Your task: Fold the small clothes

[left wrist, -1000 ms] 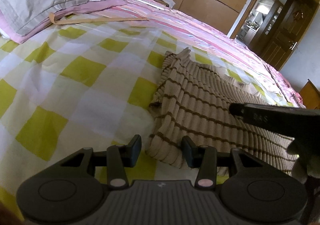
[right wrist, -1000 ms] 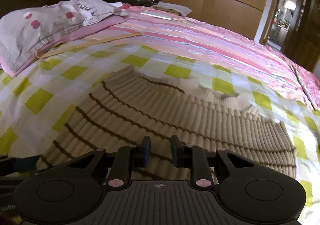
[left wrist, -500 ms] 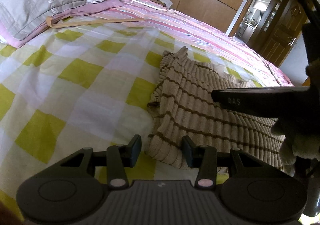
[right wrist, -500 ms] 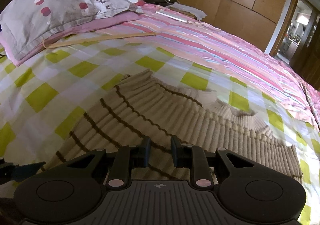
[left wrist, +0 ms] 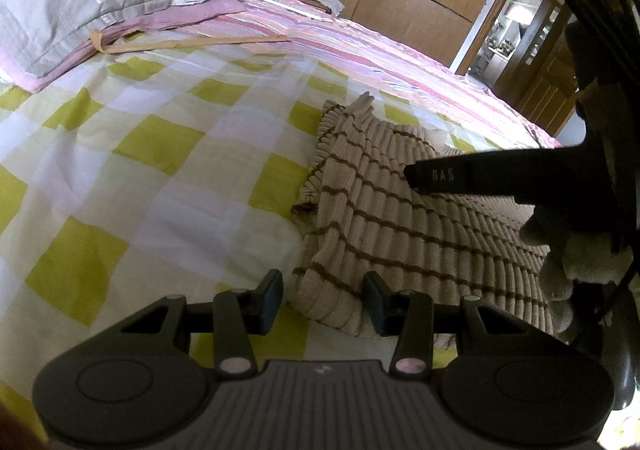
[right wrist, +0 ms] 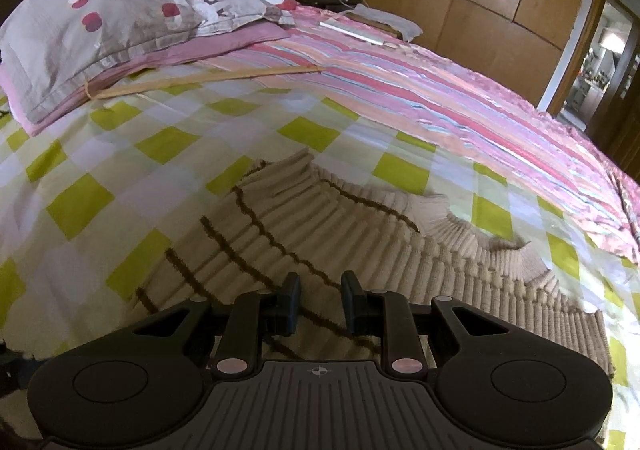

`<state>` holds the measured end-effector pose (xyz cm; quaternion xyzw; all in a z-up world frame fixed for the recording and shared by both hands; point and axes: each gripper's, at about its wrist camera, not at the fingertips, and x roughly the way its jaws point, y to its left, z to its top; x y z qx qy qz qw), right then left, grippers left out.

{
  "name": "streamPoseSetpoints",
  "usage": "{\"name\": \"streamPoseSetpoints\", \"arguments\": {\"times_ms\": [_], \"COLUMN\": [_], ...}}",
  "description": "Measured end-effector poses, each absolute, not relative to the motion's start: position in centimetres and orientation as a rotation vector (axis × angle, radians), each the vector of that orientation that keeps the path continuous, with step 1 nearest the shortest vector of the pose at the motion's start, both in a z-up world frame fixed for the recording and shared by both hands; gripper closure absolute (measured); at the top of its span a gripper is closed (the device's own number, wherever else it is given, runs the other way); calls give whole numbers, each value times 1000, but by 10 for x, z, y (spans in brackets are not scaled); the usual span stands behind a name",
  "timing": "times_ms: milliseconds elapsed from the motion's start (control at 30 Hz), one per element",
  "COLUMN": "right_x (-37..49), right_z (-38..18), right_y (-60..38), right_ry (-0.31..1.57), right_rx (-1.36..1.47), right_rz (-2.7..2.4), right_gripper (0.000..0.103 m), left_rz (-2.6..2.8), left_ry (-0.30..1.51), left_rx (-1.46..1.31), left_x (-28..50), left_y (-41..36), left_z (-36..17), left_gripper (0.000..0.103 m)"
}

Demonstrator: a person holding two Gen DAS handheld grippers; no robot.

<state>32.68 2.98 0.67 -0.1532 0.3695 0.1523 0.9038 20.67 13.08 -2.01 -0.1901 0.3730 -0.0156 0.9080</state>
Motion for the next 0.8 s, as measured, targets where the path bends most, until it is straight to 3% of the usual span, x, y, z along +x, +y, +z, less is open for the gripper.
{"name": "streamPoseSetpoints", "arguments": {"times_ms": [233,367,800], "right_x": [349,358,377], "right_z": [14,16,7], "right_y": [23,31,74], "right_ry": [840,860,898], "right_rx": [-106,-29,-107], "right_rz": [336,372,385], "right_gripper": [80,73,60], "left_rz": [-40,-43,-46], "left_ry": [762,763,763], "left_rx": [-416,-419,-420], "left_x": [207,207,206], "left_y": [133,134,133], "left_z": [-20,-20,-21], "left_gripper": [54,54,54]}}
